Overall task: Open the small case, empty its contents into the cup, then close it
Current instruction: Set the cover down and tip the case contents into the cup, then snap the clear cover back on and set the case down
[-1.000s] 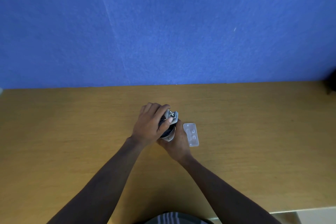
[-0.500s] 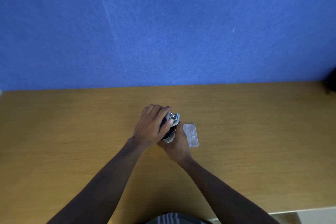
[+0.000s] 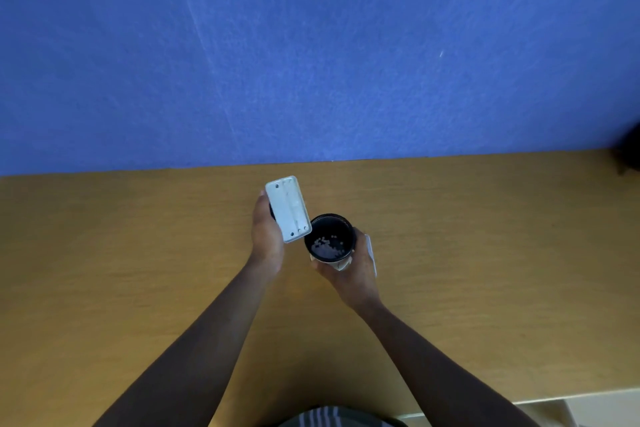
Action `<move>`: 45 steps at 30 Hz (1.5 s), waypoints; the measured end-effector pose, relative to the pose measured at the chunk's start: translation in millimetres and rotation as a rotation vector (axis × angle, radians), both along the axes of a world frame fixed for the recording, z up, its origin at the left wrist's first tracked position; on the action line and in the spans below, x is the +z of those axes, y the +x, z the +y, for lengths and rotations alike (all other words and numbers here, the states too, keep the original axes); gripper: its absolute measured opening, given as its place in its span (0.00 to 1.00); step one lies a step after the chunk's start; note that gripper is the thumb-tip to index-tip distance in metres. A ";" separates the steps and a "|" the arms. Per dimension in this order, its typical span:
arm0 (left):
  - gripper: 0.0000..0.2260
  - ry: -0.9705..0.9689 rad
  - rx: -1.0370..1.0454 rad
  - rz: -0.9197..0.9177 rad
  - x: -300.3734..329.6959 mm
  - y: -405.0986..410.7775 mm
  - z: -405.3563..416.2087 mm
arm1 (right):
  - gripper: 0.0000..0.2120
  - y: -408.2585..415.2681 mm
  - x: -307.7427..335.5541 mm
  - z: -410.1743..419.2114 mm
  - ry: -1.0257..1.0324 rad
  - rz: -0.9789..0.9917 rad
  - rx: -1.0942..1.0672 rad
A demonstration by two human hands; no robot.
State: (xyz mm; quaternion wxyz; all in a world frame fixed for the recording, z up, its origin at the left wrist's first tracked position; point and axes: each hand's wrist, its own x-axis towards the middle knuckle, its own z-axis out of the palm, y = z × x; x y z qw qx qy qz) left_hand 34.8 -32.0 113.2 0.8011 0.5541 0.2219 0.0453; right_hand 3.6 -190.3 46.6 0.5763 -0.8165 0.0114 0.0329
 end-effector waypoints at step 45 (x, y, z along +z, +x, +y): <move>0.24 -0.338 0.008 0.242 -44.2 -17.1 3.4 | 0.43 27.3 -62.0 -76.7 -0.419 0.132 -0.444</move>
